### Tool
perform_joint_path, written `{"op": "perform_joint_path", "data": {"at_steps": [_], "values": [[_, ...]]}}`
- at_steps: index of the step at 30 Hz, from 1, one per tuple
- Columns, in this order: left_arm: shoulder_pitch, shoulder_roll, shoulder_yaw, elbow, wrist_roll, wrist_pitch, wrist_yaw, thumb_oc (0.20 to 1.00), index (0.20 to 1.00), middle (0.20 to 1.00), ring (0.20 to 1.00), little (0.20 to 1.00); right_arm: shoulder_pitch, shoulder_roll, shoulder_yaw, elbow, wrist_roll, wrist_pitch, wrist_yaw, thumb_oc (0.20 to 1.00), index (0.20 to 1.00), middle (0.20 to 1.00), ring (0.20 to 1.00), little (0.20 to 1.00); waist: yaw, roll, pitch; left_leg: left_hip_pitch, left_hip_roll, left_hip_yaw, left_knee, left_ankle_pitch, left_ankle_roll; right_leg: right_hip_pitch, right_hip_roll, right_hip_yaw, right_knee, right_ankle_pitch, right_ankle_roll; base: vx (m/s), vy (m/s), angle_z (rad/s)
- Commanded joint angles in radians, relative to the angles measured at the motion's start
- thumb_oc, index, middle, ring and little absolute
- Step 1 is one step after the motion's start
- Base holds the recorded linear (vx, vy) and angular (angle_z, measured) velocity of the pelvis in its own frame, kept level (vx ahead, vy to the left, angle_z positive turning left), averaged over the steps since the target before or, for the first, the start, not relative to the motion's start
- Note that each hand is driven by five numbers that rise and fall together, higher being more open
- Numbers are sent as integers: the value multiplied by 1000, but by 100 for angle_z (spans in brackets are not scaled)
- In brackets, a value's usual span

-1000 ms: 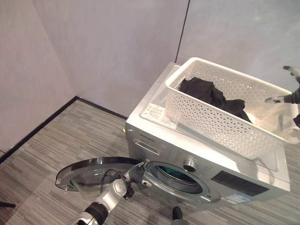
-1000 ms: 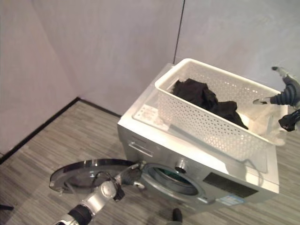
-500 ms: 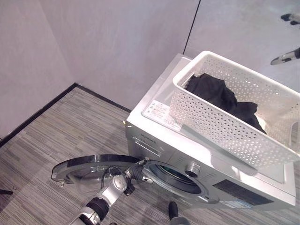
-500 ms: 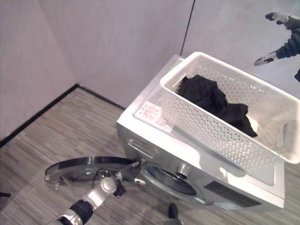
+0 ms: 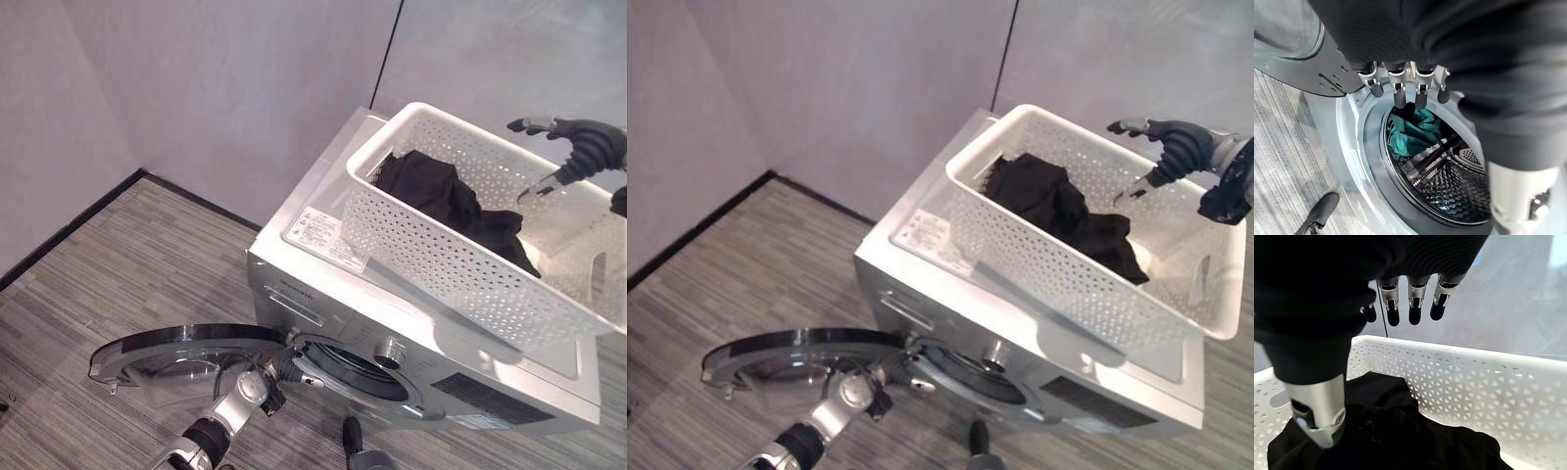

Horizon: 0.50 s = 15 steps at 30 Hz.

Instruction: Grab the laundry basket,head to the washer,open it,put in the laundry and shut it.

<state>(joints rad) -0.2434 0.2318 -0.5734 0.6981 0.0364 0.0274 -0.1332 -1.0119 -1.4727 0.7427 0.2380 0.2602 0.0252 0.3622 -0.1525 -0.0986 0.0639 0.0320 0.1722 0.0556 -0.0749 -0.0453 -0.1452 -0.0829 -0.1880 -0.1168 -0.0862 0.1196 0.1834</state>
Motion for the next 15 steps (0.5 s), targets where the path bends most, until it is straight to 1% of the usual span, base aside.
{"op": "perform_joint_path", "data": {"at_steps": [1,6,13,15], "values": [[-18,29,-46,17,-40,-24,-4,1000,1000,1000,1000,1000,-113,21,45,61,-9,9,-13,1000,1000,1000,1000,1000,41,-33,-37,46,30,41,38,-9,20,-97,21,20,110,-31,-8,11,6,-7],[-9,16,-53,26,-59,-19,-14,1000,1000,1000,1000,1000,-107,67,57,113,-54,22,-10,1000,1000,1000,1000,1000,47,-11,-27,39,34,27,29,16,15,-96,18,2,120,-42,-13,24,-2,2],[0,17,-60,41,-65,-18,-14,1000,1000,1000,1000,1000,-93,124,58,185,-92,26,-14,1000,1000,1000,1000,1000,57,0,-14,26,42,21,26,39,10,-109,22,-8,129,-50,-17,12,-6,6],[-5,13,-67,45,-68,-18,-9,1000,1000,1000,1000,1000,-95,151,67,210,-106,26,-17,1000,1000,1000,1000,1000,61,4,-7,19,48,17,30,55,6,-111,24,-13,131,-53,-19,0,0,0]]}}
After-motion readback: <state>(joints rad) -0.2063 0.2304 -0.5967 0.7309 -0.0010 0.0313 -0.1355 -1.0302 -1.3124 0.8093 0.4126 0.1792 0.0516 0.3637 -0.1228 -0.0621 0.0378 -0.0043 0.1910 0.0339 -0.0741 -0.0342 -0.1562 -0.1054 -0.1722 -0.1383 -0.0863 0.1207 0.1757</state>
